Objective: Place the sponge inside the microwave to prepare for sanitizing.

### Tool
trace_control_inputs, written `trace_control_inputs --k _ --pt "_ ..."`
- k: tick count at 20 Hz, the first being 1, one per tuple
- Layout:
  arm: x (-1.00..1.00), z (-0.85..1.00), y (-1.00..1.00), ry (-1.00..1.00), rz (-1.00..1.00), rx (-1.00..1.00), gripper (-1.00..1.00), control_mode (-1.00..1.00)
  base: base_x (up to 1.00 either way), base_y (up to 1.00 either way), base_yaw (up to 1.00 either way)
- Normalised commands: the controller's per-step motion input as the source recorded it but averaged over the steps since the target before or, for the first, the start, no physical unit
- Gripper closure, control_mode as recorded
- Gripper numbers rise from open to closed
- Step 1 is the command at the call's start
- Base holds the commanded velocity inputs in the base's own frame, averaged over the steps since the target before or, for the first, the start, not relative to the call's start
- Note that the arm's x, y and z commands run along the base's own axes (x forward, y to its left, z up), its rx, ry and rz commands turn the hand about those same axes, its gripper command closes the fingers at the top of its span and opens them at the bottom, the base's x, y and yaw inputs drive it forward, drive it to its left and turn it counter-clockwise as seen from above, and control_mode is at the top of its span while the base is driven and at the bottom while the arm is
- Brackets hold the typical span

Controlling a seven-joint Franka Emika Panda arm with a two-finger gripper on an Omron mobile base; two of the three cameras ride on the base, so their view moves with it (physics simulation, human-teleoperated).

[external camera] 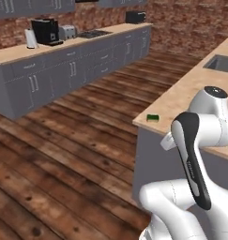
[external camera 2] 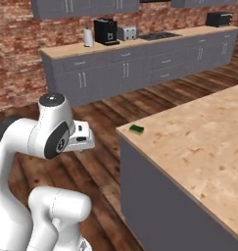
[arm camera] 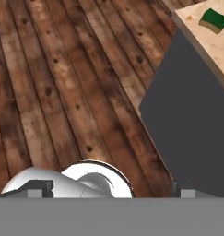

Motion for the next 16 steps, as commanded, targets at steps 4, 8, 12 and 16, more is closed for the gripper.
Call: trace_control_inputs --k 4,8,12,16 --pt "0.00 0.00 0.00 0.00 0.00 0.00 -1.00 1.00 0.78 0.19 -0.19" --pt "0.00 0.00 0.00 0.00 0.00 0.00 -1.00 1.00 0.66 0.20 -0.36" --pt "0.00 0.00 0.00 0.00 0.00 0.00 -1.00 1.00 0.61 0.31 -0.46" --pt "0.00 0.00 0.00 0.00 0.00 0.00 -1.00 1.00 0.64 0.33 -0.42"
